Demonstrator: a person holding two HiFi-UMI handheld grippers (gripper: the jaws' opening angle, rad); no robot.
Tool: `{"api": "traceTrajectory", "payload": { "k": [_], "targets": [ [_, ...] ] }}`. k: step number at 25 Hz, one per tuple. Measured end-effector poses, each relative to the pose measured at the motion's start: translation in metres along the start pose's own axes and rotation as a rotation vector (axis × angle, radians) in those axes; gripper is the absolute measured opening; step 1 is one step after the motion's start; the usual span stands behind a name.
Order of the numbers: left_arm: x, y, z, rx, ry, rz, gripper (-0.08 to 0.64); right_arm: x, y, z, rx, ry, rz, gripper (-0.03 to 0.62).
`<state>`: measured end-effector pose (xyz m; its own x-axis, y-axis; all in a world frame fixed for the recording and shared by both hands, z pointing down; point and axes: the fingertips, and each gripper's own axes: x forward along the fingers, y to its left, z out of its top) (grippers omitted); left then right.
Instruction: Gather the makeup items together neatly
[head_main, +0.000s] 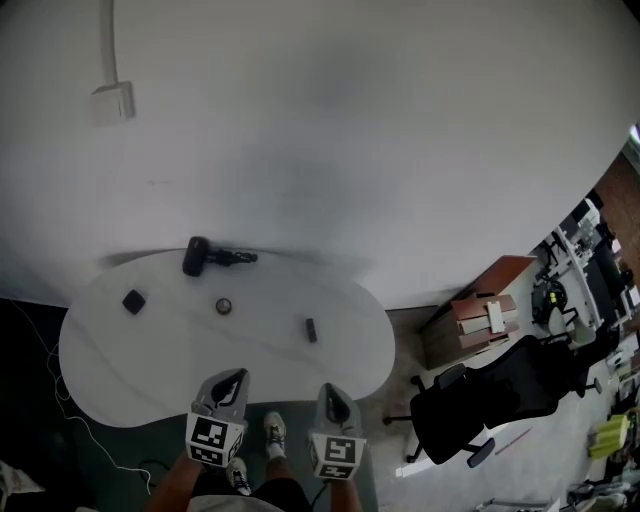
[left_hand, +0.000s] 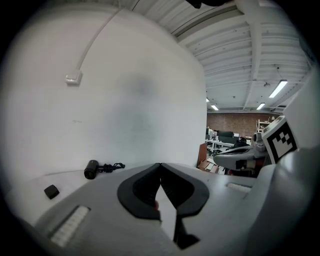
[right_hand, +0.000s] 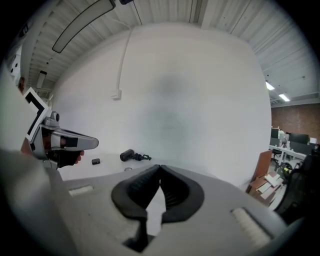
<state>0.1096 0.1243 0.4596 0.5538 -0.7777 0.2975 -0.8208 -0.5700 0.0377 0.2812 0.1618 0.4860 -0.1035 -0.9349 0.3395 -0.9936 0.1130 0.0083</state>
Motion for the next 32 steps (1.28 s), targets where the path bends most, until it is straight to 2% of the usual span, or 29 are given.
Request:
{"api": "traceTrajectory", "payload": {
  "k": [5,10,17,27,29,31,32],
  "targets": [
    [0.055,0.015,-0.010,-0.041,0.049,0.033,0.011,0.058,-0.023,0.001,0.001,0.039,0.037,0.003],
    [0.092,0.027,-0.028,-0.067,0.096,0.055,0.011,0.102,-0.035,-0.018,0.009,0.106,0.067,0.004],
    [0.125,0.039,-0.061,-0.116,0.170,0.078,0.011,0.150,-0.042,-0.046,0.005,0.180,0.109,0.003],
    [0.150,0.051,-0.093,-0.143,0.248,0.124,0.011,0.199,-0.047,-0.081,0.009,0.285,0.159,0.005],
    [0.152,0.051,-0.097,-0.144,0.259,0.131,0.011,0.207,-0.047,-0.088,0.020,0.307,0.168,0.106],
    [0.155,0.052,-0.098,-0.150,0.261,0.137,0.011,0.214,-0.049,-0.097,0.027,0.328,0.171,0.118],
    [0.155,0.052,-0.099,-0.154,0.261,0.141,0.011,0.219,-0.049,-0.100,0.030,0.336,0.171,0.147]
  ]
}}
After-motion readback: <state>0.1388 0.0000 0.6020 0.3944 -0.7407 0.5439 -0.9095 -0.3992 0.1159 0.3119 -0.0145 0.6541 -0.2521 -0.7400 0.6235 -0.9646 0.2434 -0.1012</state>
